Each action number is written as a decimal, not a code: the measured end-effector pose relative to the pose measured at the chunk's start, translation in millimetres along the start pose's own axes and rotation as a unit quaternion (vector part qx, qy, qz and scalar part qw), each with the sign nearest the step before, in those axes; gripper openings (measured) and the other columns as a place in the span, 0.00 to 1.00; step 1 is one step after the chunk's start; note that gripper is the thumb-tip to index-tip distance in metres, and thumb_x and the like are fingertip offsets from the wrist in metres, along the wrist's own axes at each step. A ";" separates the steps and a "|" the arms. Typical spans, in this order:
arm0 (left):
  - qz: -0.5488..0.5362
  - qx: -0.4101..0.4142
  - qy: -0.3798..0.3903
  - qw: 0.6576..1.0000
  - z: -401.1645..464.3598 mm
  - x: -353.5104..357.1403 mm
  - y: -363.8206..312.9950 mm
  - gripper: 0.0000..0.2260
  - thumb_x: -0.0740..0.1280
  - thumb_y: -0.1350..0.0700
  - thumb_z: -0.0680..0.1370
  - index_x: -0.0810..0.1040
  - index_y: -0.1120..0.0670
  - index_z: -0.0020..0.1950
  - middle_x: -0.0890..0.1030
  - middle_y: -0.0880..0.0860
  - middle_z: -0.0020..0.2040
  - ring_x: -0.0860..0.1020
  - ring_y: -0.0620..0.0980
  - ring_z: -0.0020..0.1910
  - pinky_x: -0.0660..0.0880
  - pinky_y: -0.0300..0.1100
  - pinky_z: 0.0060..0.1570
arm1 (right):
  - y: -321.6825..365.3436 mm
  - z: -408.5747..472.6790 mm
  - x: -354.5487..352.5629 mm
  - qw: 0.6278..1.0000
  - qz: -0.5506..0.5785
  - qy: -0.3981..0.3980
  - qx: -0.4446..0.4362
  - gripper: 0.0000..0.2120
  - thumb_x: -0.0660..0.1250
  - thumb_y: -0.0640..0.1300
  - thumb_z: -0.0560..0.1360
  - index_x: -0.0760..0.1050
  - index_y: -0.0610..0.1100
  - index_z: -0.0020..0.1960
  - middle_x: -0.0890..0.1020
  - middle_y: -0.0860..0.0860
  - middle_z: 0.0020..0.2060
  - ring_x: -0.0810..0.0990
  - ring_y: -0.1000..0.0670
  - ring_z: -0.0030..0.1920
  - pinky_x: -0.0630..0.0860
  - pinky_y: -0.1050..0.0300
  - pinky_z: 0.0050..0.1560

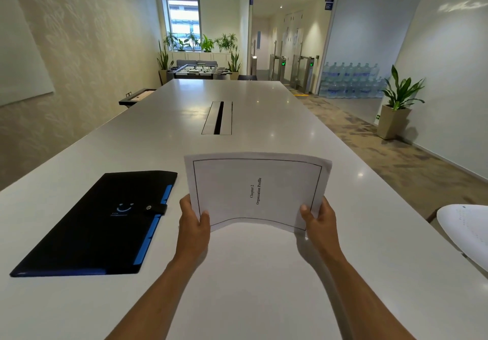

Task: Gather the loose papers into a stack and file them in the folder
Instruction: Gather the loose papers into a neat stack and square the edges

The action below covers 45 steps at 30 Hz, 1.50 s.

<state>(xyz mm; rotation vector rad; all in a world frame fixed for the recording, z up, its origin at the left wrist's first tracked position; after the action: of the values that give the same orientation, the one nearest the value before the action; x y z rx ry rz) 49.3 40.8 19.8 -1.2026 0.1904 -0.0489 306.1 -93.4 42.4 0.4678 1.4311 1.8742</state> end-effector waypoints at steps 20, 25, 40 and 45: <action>-0.431 -0.245 -0.027 0.868 4.4 33.1 -21.1 0.17 0.71 0.51 0.73 0.77 0.54 0.60 0.83 0.58 0.55 0.83 0.55 0.51 0.80 0.50 0.46 | -4.1 5.4 33.6 0.952 0.211 -0.083 0.207 0.17 0.62 0.29 0.76 0.75 0.39 0.62 0.83 0.41 0.54 0.83 0.42 0.51 0.77 0.42 0.58; -0.377 -0.256 -0.129 0.881 3.2 58.0 -31.4 0.27 0.73 0.50 0.73 0.69 0.52 0.70 0.77 0.53 0.65 0.76 0.53 0.62 0.71 0.56 0.64 | -4.4 -22.3 70.5 0.930 0.262 -0.070 0.249 0.18 0.61 0.30 0.77 0.72 0.42 0.64 0.82 0.44 0.56 0.82 0.44 0.53 0.76 0.40 0.60; -0.096 0.063 -0.057 0.992 40.8 6.0 -101.6 0.16 0.68 0.52 0.77 0.76 0.56 0.63 0.82 0.49 0.55 0.80 0.45 0.56 0.77 0.44 0.57 | 34.2 -1.8 39.6 0.972 0.078 -0.093 0.200 0.42 0.70 0.38 0.69 0.52 0.51 0.75 0.68 0.45 0.69 0.72 0.45 0.64 0.70 0.49 0.61; -0.054 0.126 -0.005 0.991 40.2 4.0 -110.7 0.11 0.67 0.54 0.78 0.76 0.51 0.60 0.81 0.44 0.53 0.80 0.39 0.53 0.75 0.30 0.50 | 86.6 27.3 25.6 0.998 0.058 0.003 0.025 0.31 0.69 0.33 0.70 0.65 0.51 0.69 0.76 0.53 0.62 0.76 0.53 0.61 0.75 0.57 0.57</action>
<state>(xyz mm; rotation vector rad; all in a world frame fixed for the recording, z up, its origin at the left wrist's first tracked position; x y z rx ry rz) 67.2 37.4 136.2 -0.9599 0.1073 -0.1572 279.0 -67.0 128.8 0.5809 1.4863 1.9361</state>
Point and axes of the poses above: each hand's wrist, its own z-axis towards the middle knuckle, its own x-axis out of the palm, y = z × x, the point moved 4 cm from there along z, towards the middle knuckle
